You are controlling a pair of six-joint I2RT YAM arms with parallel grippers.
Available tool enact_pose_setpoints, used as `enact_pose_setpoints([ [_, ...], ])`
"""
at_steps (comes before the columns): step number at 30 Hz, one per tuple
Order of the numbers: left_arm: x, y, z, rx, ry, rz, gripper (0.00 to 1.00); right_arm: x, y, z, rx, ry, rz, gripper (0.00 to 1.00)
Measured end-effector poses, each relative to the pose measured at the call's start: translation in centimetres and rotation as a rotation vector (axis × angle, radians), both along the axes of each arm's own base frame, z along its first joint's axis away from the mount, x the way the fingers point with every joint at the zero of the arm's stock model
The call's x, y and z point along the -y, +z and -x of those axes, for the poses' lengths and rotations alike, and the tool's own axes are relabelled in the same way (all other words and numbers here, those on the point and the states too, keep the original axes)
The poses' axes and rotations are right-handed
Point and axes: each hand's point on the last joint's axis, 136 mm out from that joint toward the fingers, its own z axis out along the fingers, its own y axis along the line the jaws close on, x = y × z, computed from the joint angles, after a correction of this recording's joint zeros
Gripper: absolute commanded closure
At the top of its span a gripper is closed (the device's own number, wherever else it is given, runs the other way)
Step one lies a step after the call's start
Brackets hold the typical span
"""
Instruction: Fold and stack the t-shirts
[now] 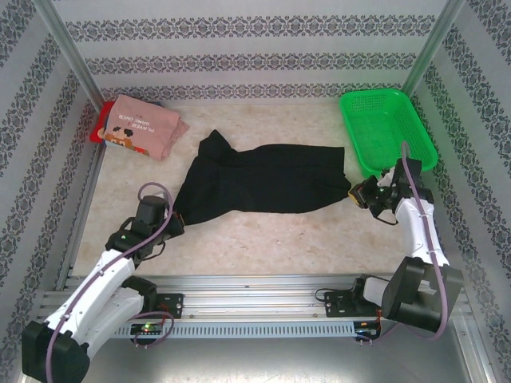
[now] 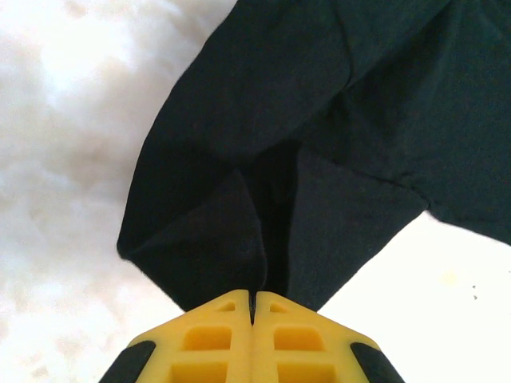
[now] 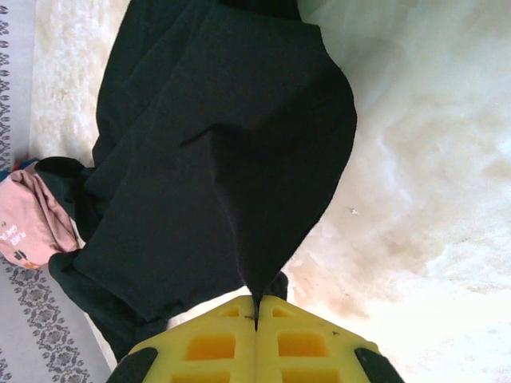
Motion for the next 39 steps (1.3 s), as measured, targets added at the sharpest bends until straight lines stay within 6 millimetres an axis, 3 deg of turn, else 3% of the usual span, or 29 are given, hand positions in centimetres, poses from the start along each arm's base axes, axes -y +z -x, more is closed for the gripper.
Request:
enact_pose_setpoints([
  [2, 0.0, -1.2, 0.7, -0.031, 0.026, 0.024, 0.84, 0.0, 0.2, 0.0, 0.006, 0.002, -0.001, 1.0],
  [7, -0.5, -4.5, 3.5, -0.183, 0.11, 0.068, 0.49, -0.1, 0.2, 0.0, 0.009, 0.006, -0.001, 1.0],
  [11, -0.9, -3.5, 4.6, -0.18, 0.183, 0.119, 0.33, -0.2, 0.2, 0.2, 0.007, 0.011, 0.002, 1.0],
  [16, -1.6, -0.3, 5.0, -0.13, 0.302, 0.209, 0.28, -0.2, 0.1, 0.4, 0.002, 0.019, 0.004, 1.0],
  [21, -2.3, -0.6, 5.0, -0.157, 0.436, 0.296, 0.28, -0.3, -0.1, 0.7, -0.005, 0.03, 0.008, 1.0],
  [27, -2.1, -0.6, 5.1, -0.174, 0.469, 0.34, 0.3, -0.3, -0.1, 0.8, -0.009, 0.03, 0.006, 1.0],
  [33, -2.9, -2.8, 1.7, -0.282, 0.634, 0.46, 0.34, -0.5, -0.2, 1.1, -0.012, 0.061, 0.02, 1.0],
  [39, -3.0, -2.5, 0.0, -0.253, 0.691, 0.589, 0.37, -0.6, -0.4, 1.5, -0.018, 0.087, 0.032, 1.0],
])
